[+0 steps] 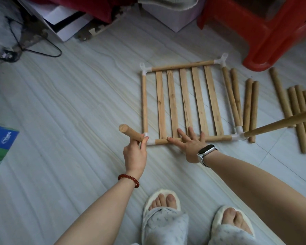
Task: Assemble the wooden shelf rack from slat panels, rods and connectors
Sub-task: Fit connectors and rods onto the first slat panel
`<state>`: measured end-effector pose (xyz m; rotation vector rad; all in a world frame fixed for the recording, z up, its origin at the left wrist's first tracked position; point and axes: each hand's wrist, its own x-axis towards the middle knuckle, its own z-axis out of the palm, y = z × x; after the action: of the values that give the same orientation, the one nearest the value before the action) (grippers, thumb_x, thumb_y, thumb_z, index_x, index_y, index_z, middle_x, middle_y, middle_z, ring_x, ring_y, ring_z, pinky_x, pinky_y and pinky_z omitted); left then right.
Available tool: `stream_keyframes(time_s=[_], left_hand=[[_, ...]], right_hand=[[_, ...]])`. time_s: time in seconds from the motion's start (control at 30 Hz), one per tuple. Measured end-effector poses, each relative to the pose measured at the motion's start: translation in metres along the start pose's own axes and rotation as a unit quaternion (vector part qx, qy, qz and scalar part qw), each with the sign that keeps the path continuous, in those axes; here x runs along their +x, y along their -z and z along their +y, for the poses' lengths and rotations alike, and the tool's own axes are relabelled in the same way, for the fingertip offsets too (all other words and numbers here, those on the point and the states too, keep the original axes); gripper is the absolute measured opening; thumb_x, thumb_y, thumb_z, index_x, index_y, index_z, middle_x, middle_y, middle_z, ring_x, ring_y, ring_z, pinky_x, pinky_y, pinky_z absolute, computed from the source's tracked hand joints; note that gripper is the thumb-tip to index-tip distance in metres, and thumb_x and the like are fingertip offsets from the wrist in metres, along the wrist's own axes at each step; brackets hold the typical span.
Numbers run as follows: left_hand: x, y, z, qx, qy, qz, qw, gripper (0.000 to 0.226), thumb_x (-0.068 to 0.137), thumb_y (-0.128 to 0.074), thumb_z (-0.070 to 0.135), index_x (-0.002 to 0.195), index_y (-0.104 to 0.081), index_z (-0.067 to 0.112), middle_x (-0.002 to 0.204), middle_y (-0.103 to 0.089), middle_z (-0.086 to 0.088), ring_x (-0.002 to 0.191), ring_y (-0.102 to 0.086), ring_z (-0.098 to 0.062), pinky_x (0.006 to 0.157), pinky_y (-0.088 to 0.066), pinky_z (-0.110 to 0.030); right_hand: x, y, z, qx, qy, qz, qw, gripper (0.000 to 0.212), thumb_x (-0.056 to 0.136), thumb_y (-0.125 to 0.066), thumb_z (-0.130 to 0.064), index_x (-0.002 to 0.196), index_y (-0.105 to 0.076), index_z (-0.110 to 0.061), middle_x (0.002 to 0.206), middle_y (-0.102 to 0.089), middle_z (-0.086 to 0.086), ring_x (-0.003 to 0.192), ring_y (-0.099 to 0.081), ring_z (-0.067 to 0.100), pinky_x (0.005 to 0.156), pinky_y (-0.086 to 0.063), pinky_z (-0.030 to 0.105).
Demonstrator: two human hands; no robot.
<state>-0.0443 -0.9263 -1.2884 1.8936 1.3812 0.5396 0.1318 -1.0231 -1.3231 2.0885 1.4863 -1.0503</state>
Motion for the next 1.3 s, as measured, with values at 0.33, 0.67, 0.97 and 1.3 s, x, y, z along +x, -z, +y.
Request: stream_keyframes(time_s=[0.33,0.67,0.97,1.3], left_hand=[[-0.028,-0.021,0.023,0.005,0.26,-0.079,0.962,0.054,0.092,-0.056,0.026,0.136,-0.038,-0.001,0.14,-0.038,-0.022,0.129,-0.039,-0.036,0.105,-0.036,-0.043],[-0.026,-0.062,0.124,0.02,-0.04,-0.311,0.95,0.038,0.093,-0.055,0.021,0.129,-0.048,0.012,0.129,-0.05,-0.002,0.115,-0.051,-0.015,0.092,-0.039,-0.022],[-0.023,-0.032,0.104,-0.026,-0.116,-0.198,0.973,0.036,0.085,-0.055,-0.001,0.12,-0.053,0.008,0.109,-0.051,0.005,0.099,-0.053,-0.013,0.087,-0.046,-0.025],[-0.059,-0.035,0.065,-0.098,0.017,-0.224,0.97,0.011,0.085,-0.069,0.025,0.083,-0.058,0.028,0.084,-0.067,0.006,0.091,-0.065,-0.017,0.082,-0.05,-0.03]], right_hand=[[-0.092,-0.022,0.051,0.192,-0.02,0.098,0.976,0.043,0.096,-0.037,-0.017,0.139,-0.04,-0.022,0.14,-0.046,0.005,0.123,-0.048,0.024,0.097,-0.043,0.035],[-0.132,0.009,0.127,0.553,-0.153,0.368,0.731,0.052,0.09,-0.041,0.006,0.14,-0.031,-0.004,0.136,-0.045,0.014,0.117,-0.048,0.028,0.1,-0.041,0.043],[-0.117,-0.004,0.045,0.341,0.057,0.206,0.916,0.046,0.097,-0.033,-0.004,0.142,-0.038,-0.01,0.129,-0.058,0.01,0.118,-0.052,0.03,0.092,-0.038,0.023],[-0.104,-0.018,0.075,0.328,-0.124,0.172,0.92,0.043,0.097,-0.035,-0.011,0.14,-0.038,-0.01,0.134,-0.053,0.012,0.123,-0.05,0.028,0.098,-0.039,0.03]])
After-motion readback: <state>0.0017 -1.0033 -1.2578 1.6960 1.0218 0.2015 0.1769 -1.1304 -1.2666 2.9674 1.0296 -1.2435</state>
